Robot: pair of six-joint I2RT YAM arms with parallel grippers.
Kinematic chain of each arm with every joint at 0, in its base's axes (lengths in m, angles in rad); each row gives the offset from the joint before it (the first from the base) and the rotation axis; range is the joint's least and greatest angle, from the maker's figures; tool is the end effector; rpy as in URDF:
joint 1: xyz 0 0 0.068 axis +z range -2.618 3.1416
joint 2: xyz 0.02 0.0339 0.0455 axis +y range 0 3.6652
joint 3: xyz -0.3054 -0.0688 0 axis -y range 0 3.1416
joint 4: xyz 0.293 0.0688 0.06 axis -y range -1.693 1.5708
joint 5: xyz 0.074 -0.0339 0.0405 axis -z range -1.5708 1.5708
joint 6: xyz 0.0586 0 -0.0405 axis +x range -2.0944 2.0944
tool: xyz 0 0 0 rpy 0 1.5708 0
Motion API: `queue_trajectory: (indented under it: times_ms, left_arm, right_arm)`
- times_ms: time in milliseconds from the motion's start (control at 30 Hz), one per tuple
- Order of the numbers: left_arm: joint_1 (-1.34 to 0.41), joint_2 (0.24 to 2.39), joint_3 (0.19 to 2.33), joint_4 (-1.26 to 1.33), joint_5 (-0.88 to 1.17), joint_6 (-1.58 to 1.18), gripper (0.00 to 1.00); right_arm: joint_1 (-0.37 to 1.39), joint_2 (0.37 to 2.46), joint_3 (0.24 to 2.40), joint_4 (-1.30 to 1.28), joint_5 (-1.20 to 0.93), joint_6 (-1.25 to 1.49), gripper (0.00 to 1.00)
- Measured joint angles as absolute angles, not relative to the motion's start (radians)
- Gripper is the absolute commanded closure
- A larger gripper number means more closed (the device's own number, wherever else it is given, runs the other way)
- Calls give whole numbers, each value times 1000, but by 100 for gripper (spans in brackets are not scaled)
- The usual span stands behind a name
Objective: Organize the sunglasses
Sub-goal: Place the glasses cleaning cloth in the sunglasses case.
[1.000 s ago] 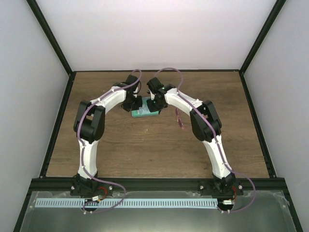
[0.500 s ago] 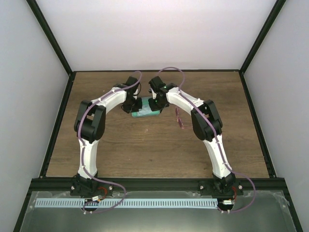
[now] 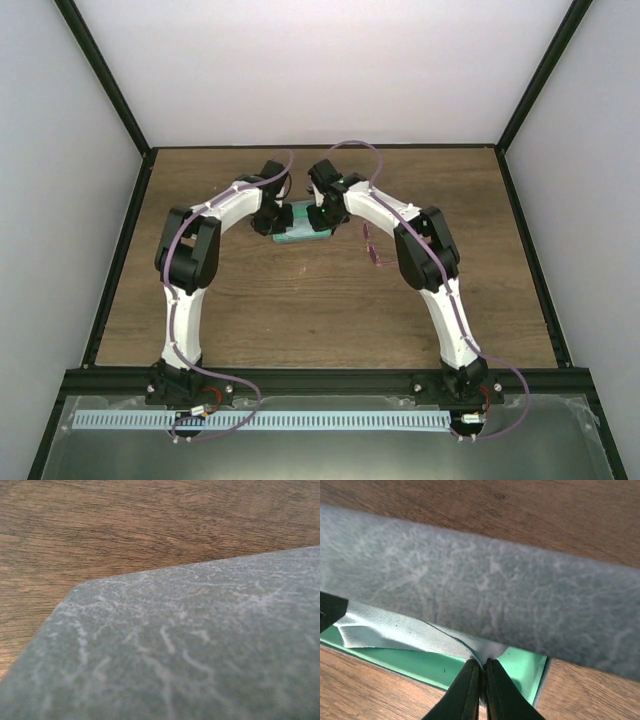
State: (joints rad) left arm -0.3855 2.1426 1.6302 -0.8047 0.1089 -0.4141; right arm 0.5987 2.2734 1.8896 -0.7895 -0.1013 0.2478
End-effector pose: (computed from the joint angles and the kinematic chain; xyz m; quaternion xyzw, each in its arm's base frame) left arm 0.4639 -0.1951 0.1509 -0.0073 0.9905 -0.0989 0.0953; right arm 0.4615 0.3220 0.1705 -0.1807 0.9623 0.1262 0.1594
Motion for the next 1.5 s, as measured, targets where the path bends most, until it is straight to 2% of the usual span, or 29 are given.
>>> queue_trajectory:
  times_ms: [367,600,733,967,1267,1500]
  left_arm:
    - [-385,2158,1633,-801,87,-414,92]
    - [-385,2170,1652,-801,62,-415,80]
    - [-384,2171,1655,-801,45,-416,75]
    - [-384,2172,1661,-800,35,-417,66]
    - [-384,2172,1668,-796,46,-419,59]
    - [-384,2170,1668,-793,62,-421,47]
  right_arm:
    - [599,2299,1890,-794,-103,247,93]
    - [599,2300,1890,-797,-99,246,89]
    - [599,2300,1890,-797,-92,243,79]
    - [599,2300,1890,-797,-79,244,71]
    - [599,2299,1902,-794,-59,245,68]
    - [599,2276,1902,-792,-56,256,68]
